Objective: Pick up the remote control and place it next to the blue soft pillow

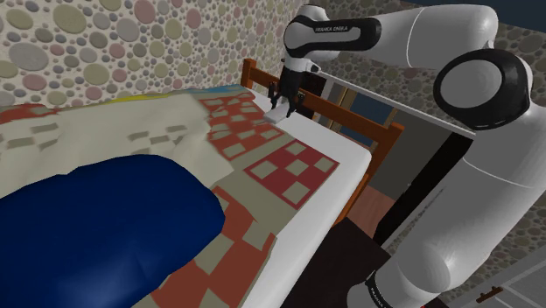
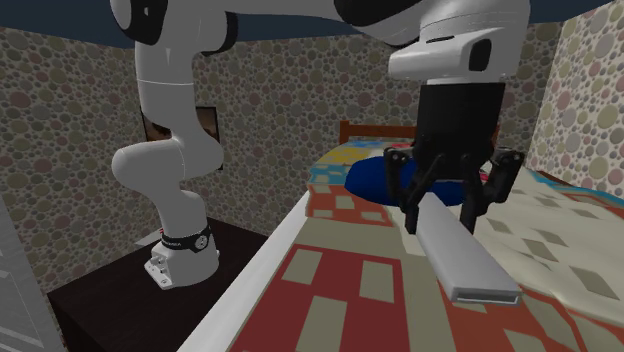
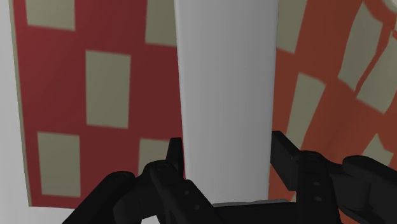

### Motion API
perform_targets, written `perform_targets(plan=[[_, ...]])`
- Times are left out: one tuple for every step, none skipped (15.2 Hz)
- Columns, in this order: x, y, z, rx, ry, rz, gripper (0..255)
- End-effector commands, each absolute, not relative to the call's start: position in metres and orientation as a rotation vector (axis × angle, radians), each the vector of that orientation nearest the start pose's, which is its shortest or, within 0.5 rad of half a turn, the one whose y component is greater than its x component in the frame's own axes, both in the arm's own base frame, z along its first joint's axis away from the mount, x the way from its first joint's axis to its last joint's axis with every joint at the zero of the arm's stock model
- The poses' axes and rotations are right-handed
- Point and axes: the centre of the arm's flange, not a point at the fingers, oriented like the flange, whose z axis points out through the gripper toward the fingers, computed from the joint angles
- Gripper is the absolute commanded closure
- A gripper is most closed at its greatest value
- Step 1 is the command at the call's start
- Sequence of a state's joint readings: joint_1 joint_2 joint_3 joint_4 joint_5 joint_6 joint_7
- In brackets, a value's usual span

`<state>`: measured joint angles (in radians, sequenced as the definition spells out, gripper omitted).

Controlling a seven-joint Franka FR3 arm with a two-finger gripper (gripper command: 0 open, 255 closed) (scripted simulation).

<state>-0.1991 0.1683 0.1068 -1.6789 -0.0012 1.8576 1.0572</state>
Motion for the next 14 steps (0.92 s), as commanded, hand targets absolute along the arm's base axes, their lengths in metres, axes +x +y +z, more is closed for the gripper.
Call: perform_targets(plan=[[0.612,-0.061,0.510,-2.619,1.698,-0.004,255],[0.612,-0.061,0.515,-2.619,1.698,-0.004,255],[0.604,-0.051,0.515,-2.619,1.698,-0.004,255],[0.596,-0.040,0.515,-2.619,1.698,-0.004,255],[0.589,-0.029,0.515,-2.619,1.698,-0.004,255],[0.581,-0.019,0.515,-2.619,1.698,-0.004,255],[0.573,-0.008,0.515,-2.619,1.698,-0.004,255],[0.565,0.003,0.515,-2.619,1.698,-0.004,255],[0.558,0.013,0.515,-2.619,1.698,-0.004,255],[0.550,0.024,0.515,-2.619,1.698,-0.004,255],[0.542,0.035,0.515,-2.619,1.698,-0.004,255],[0.534,0.045,0.515,-2.619,1.698,-0.004,255],[0.527,0.056,0.515,-2.619,1.698,-0.004,255],[0.519,0.067,0.515,-2.619,1.698,-0.004,255]])
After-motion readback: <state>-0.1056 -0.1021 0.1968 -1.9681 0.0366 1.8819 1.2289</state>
